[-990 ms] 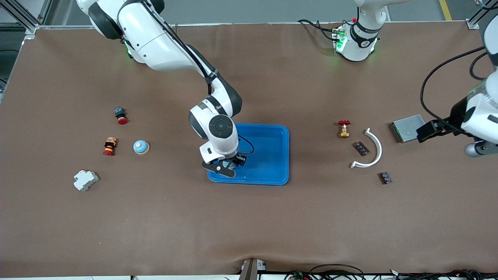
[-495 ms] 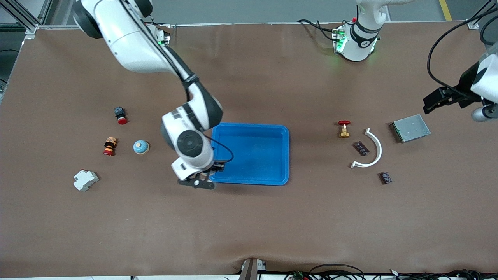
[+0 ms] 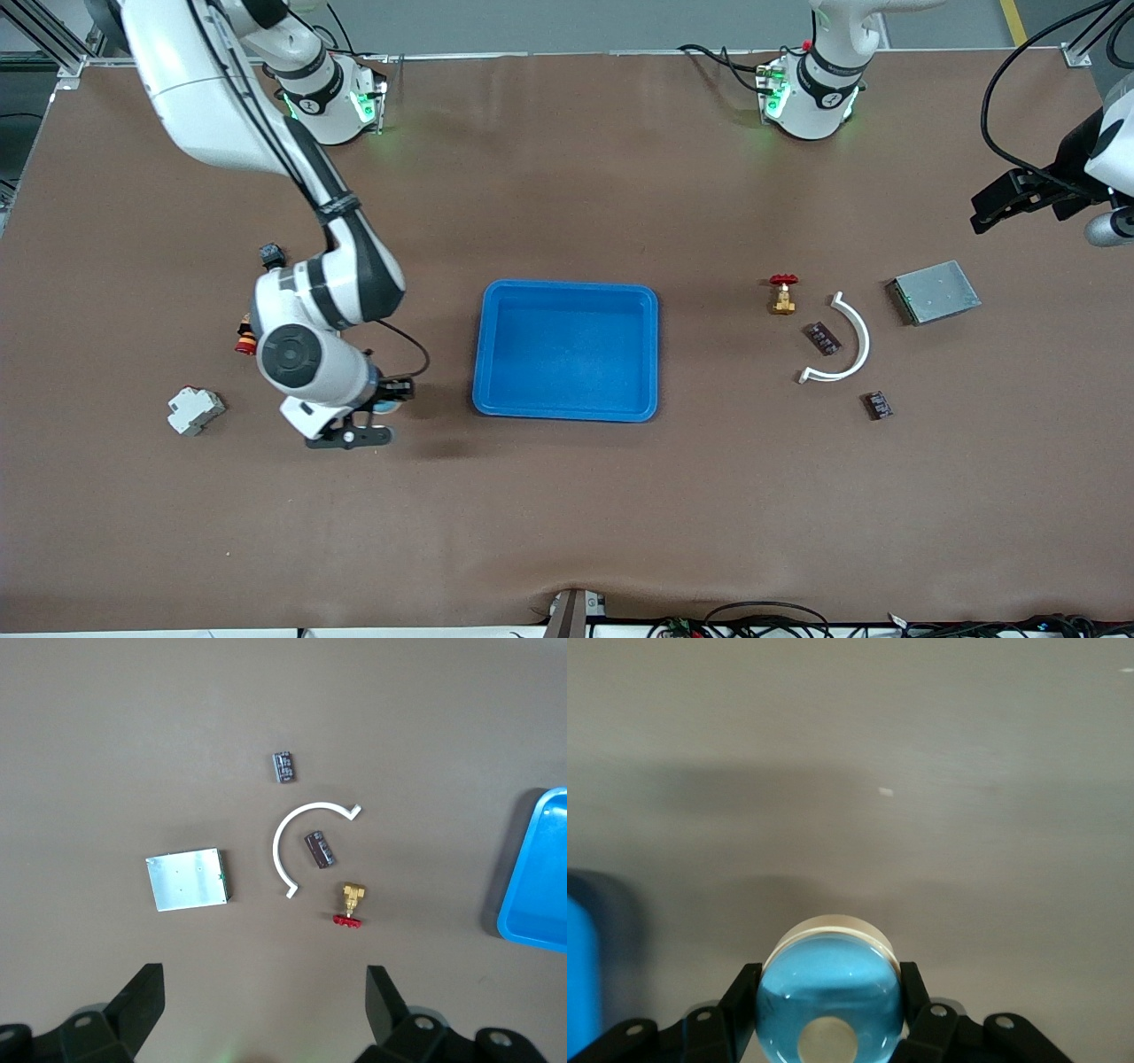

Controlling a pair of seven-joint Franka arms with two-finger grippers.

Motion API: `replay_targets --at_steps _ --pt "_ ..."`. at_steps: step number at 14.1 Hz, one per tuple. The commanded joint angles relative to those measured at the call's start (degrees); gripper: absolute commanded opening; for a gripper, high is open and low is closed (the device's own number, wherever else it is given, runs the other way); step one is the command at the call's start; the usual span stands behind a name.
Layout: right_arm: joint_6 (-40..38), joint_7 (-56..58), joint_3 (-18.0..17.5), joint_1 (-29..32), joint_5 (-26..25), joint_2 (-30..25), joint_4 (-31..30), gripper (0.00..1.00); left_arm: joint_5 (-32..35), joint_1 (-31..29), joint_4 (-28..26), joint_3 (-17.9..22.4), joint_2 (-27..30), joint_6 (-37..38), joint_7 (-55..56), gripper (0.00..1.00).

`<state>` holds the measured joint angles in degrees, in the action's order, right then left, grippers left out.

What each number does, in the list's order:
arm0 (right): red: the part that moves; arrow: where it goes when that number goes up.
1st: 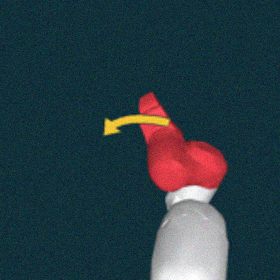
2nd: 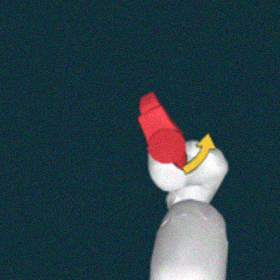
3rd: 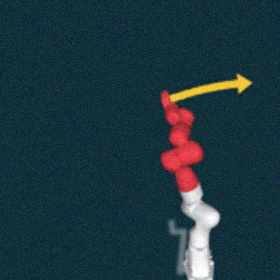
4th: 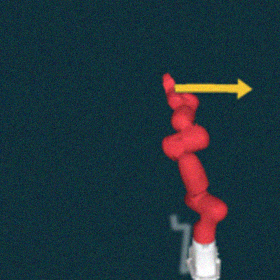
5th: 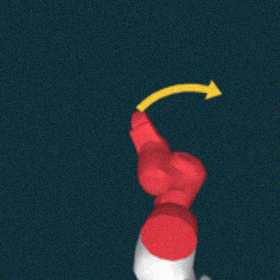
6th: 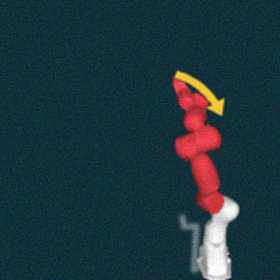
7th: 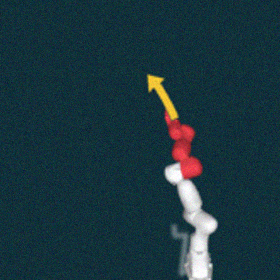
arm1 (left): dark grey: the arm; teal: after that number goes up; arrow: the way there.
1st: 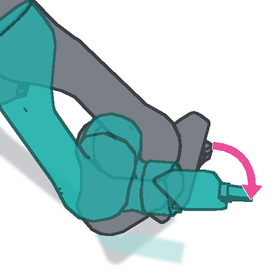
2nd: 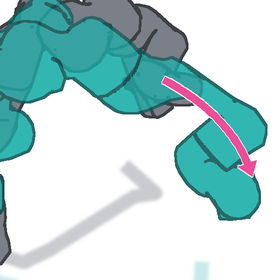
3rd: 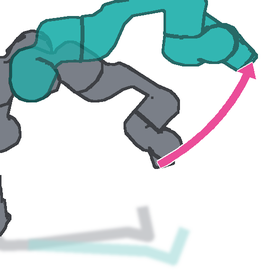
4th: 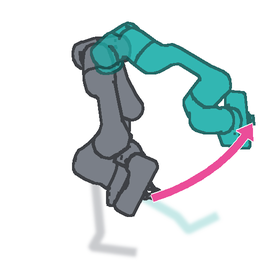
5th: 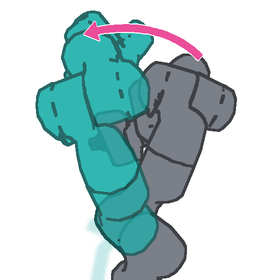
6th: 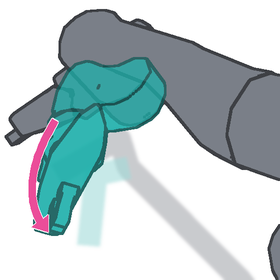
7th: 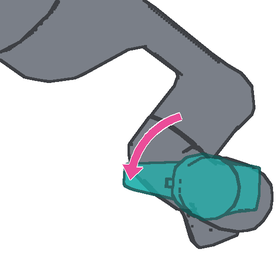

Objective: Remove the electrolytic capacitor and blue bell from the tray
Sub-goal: 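Carry the bell toward the first bell while the left gripper withdraws, then lower the bell beside the first bell and open the right gripper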

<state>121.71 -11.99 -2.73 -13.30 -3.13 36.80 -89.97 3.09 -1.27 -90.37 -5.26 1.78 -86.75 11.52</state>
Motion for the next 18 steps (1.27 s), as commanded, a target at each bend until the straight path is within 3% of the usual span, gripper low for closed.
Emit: replay_targets --at_steps 1,8,18 --pt "4.05 8.53 -0.96 5.20 0.67 -6.30 -10.29 0.00 -1.24 0.48 -1.04 0.69 0.51 0.96 -0.79 1.00" --pt "19.52 21.12 -0.96 12.32 0.67 -7.54 -22.25 0.00 -1.68 0.39 -0.24 0.69 0.42 0.18 -0.97 1.00" --pt "27.09 23.50 -1.05 14.53 0.67 -5.08 -24.63 0.00 -3.52 0.83 0.11 -0.19 0.24 -0.97 -0.79 1.00"
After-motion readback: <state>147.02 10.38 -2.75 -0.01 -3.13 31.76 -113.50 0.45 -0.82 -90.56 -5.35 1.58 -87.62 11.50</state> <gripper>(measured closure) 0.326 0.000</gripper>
